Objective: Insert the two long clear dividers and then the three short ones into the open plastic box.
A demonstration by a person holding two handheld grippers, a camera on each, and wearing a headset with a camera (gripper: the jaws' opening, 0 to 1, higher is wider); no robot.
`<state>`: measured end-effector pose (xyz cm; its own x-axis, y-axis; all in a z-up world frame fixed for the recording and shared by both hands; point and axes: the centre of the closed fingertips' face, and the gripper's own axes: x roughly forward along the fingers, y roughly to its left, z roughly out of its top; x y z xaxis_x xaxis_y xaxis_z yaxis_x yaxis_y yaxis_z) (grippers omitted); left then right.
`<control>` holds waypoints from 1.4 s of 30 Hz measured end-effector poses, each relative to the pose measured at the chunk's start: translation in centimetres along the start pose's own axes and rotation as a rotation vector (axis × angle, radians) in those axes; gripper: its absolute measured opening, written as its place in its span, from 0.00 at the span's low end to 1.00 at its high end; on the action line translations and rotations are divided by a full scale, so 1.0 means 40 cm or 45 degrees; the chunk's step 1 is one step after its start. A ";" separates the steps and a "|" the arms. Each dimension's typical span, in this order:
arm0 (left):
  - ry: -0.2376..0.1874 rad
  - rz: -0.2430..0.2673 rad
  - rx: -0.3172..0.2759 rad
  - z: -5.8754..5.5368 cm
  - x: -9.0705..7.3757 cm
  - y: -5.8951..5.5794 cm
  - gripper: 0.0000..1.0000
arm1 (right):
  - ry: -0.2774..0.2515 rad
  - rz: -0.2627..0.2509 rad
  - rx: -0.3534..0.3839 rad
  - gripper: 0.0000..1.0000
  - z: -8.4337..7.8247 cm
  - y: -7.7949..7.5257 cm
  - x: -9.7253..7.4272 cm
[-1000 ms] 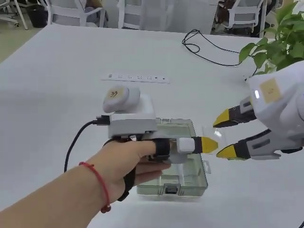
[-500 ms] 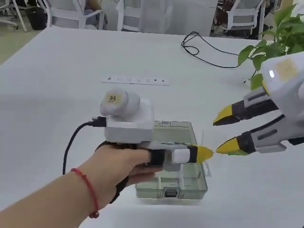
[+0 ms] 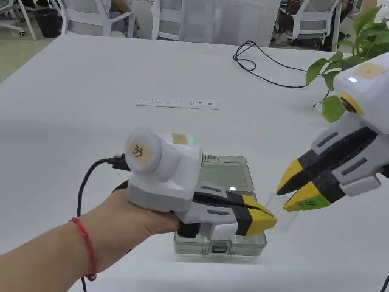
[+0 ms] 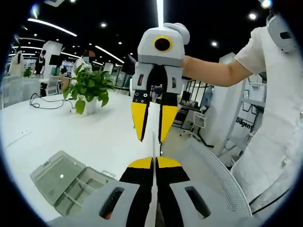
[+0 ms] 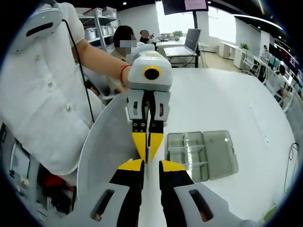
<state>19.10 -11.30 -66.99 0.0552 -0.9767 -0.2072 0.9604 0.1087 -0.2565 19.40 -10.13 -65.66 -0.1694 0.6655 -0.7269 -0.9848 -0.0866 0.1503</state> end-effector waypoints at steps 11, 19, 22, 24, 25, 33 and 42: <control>-0.014 -0.010 0.037 0.005 -0.004 -0.001 0.00 | -0.018 0.072 0.015 0.03 -0.002 0.020 0.016; -0.008 0.001 0.045 -0.003 -0.005 0.003 0.00 | -0.024 0.068 0.016 0.03 -0.002 0.020 0.024; -0.007 0.003 0.051 -0.005 -0.007 0.004 0.00 | -0.027 0.068 0.020 0.03 -0.003 0.017 0.024; -0.005 0.001 0.051 -0.007 -0.008 0.004 0.00 | -0.028 0.071 0.018 0.03 -0.003 0.016 0.025; -0.005 0.002 0.056 -0.007 -0.008 0.005 0.00 | -0.029 0.070 0.018 0.03 -0.003 0.015 0.025; 0.001 0.034 0.046 -0.015 -0.020 0.017 0.00 | -0.022 0.049 0.004 0.03 -0.004 0.001 0.022; 0.028 0.110 0.036 -0.035 -0.059 0.058 0.04 | -0.009 -0.019 0.005 0.03 -0.014 -0.036 0.008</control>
<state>20.83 -8.47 -68.43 0.1328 -0.9596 -0.2482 0.9597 0.1870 -0.2097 20.74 -10.19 -66.49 -0.1541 0.6717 -0.7246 -0.9872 -0.0737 0.1417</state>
